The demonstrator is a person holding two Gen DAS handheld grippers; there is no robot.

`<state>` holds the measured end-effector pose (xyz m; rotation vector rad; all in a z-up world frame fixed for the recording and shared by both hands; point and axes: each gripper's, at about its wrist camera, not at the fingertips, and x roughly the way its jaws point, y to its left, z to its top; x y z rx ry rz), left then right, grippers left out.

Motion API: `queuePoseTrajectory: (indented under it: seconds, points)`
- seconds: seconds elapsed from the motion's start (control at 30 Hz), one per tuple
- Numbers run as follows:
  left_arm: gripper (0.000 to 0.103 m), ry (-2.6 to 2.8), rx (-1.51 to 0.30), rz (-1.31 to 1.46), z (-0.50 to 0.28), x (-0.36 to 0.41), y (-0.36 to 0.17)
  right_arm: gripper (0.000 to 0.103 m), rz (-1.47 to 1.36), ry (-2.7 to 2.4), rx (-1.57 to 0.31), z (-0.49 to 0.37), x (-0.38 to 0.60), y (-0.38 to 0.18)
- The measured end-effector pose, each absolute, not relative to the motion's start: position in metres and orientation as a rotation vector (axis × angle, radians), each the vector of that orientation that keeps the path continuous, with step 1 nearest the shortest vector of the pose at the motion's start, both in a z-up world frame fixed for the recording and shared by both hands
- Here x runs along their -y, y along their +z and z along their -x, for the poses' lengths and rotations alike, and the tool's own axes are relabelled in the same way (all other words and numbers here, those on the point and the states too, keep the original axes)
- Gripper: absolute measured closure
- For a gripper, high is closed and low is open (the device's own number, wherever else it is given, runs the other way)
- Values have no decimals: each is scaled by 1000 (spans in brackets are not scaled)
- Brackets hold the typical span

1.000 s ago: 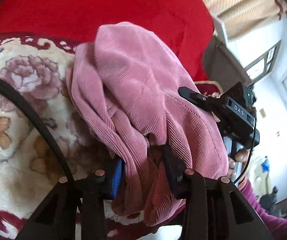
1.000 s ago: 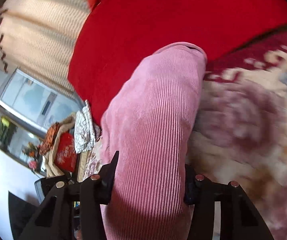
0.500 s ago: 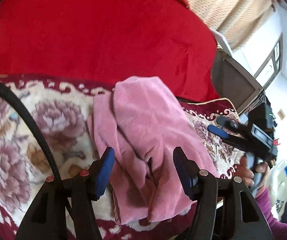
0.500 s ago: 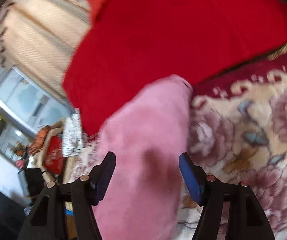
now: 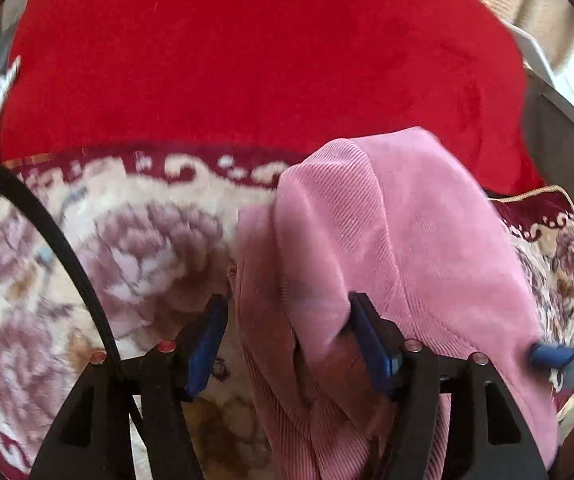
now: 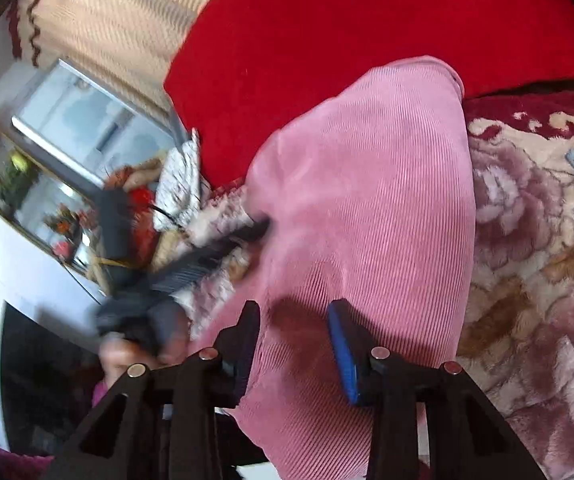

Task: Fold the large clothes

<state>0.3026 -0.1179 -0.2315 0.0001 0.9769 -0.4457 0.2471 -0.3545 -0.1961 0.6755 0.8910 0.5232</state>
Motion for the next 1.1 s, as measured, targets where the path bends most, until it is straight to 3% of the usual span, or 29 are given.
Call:
queuePoseTrajectory:
  seconds: [0.17,0.37,0.63,0.83,1.1]
  points:
    - [36,-434,-944,-70,-307,128,-227,63,-698,376,-759,-269,383,-183]
    - [36,-445,-929,-22,-303,111,-212,64,-716,287,-857,-311,383,-222]
    - [36,-483,-819,-91,-225,93,-178,62,-664,378,-742,-231,372,-165]
    - [34,-333,-909,-286,-204,117,-239,61,-622,323,-823,-184,344,-199]
    - [30,-341,-776,-78,-149,77,-181,62,-614,308,-719,-133,340,-152]
